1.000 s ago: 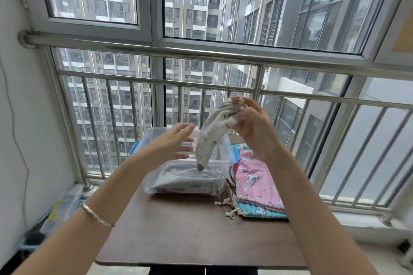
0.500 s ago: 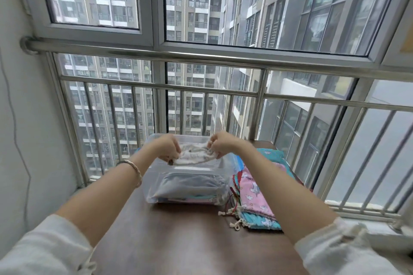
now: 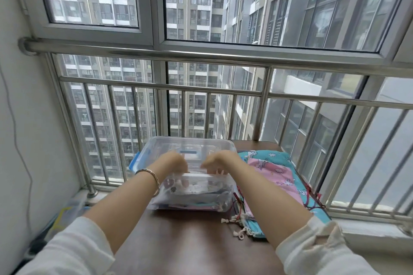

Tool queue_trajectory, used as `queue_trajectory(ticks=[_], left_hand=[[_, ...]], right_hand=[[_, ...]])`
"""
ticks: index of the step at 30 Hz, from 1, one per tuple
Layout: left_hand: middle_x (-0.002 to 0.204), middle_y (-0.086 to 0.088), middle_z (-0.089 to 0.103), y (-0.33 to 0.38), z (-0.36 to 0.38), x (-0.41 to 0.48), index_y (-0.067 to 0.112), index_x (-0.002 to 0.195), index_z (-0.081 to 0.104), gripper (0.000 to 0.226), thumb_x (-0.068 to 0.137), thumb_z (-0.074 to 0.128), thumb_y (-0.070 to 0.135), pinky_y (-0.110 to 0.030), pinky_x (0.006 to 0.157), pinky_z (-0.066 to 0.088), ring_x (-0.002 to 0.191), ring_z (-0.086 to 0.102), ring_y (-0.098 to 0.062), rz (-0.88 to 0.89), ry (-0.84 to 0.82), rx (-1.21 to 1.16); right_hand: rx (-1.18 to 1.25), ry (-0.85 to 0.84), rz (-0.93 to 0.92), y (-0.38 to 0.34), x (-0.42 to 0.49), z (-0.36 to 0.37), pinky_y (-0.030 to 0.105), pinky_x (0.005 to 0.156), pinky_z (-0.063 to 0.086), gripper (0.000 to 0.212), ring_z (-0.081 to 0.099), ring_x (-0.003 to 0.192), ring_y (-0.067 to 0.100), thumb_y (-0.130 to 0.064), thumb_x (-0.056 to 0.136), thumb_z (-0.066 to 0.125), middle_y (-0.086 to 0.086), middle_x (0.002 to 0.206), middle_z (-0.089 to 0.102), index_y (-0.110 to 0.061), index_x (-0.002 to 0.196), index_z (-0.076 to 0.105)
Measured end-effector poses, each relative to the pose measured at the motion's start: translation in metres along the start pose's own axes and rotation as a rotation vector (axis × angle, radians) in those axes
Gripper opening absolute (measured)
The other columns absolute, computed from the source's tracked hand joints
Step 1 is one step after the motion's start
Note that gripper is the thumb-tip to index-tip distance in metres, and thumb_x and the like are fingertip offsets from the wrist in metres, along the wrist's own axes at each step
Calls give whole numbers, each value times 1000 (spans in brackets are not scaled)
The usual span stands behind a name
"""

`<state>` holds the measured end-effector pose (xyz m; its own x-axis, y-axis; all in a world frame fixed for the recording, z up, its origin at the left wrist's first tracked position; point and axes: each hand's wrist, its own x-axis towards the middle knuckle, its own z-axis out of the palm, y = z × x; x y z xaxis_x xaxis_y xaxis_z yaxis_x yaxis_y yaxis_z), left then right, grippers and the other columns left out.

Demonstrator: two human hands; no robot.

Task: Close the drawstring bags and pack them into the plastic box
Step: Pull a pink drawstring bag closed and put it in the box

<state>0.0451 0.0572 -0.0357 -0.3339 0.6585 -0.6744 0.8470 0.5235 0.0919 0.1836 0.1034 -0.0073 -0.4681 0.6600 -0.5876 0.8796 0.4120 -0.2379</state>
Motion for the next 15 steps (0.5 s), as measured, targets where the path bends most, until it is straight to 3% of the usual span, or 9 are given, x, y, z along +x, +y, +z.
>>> queue_trajectory(ticks=[2,4,6,9,12,15], left_hand=[[121,-23,60,1,1,3,0,140,39,74,81,75,28,-44,88,56,96,66,-32,-17,-14,-66],[116,-22,62,3,2,-7,0,141,37,61,91,63,24,-40,83,58,89,67,-28,-17,30,-78],[109,-14,63,10,0,-22,0,136,46,43,98,48,21,-31,77,57,89,65,-24,33,179,-35],[106,-10,62,36,-9,-38,0,119,57,27,95,48,10,-26,72,52,94,63,-23,221,515,-11],[79,0,57,78,-11,-51,5,101,62,20,90,46,6,-25,58,47,73,58,-16,403,770,-80],[70,4,57,131,4,-69,14,88,60,13,89,49,8,-24,52,45,68,59,-16,583,834,-60]], right_hand=[[1,-24,9,3,3,2,41,108,35,57,35,140,34,-36,106,24,17,156,28,-3,152,18],[25,-76,27,5,8,4,43,115,27,64,27,144,35,-45,105,19,18,158,22,-5,153,11],[116,-43,-35,9,9,-1,45,113,33,67,38,137,37,-49,104,17,21,150,38,-1,149,28],[294,327,-222,21,-1,-21,37,90,51,55,62,100,30,-40,104,30,19,119,65,2,114,65],[433,620,-285,50,-16,-43,45,87,55,37,65,82,27,-26,97,43,15,94,71,0,89,69],[461,712,-227,90,-36,-45,37,72,52,34,58,70,25,-15,91,46,26,87,70,11,86,66]])
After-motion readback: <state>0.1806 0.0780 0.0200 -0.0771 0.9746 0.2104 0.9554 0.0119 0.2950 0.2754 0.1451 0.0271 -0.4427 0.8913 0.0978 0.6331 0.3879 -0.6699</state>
